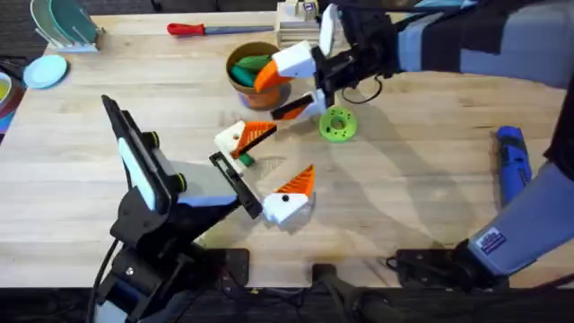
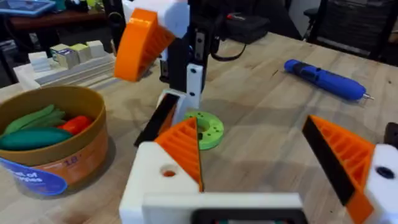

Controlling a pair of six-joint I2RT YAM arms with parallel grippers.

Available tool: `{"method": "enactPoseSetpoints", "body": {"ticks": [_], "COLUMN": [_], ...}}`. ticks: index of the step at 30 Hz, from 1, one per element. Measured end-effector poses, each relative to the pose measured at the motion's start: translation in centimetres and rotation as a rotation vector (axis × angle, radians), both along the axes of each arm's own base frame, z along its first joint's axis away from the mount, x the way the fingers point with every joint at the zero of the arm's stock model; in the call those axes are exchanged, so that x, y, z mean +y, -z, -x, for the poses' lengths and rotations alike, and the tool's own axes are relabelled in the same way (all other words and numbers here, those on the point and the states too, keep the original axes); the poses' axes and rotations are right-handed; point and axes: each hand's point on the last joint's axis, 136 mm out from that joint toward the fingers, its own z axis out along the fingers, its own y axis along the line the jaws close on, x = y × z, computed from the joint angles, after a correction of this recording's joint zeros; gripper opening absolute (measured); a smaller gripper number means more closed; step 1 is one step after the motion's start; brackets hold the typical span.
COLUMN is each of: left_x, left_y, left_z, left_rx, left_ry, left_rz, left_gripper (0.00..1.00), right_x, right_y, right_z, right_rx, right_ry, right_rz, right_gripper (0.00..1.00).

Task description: Pick up the gripper from the table and insert it into the empty holder that is missing its gripper. Then pick up a screw, insert it into the mounting hole, and use the screwdriver to tighten it. Finally, clean up the table by picking up the vegetable and placing it into the bucket.

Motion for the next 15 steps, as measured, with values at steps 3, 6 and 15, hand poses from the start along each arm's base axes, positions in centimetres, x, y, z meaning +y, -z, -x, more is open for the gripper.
{"method": "enactPoseSetpoints", "body": {"ticks": [3,6,15], "left_x": [0.0,0.0,0.0], "left_y": [0.0,0.0,0.0], "left_z": [0.0,0.0,0.0], "left_rx": [0.0,0.0,0.0], "left_ry": [0.0,0.0,0.0], "left_rz": [0.0,0.0,0.0], "left_gripper": [0.992,0.993,0.993], "right_x": [-1.2,-2.8,-9.9], "right_y": [0.8,0.5,-1.7], "right_z": [-1.1,-1.8,-1.3], "right_rx": [-0.019,-0.073,-0.434], "right_ry": [0.057,0.12,0.284], "right_rz": [0.054,0.133,0.587], "right_gripper": [0.992,0.992,0.993]}}
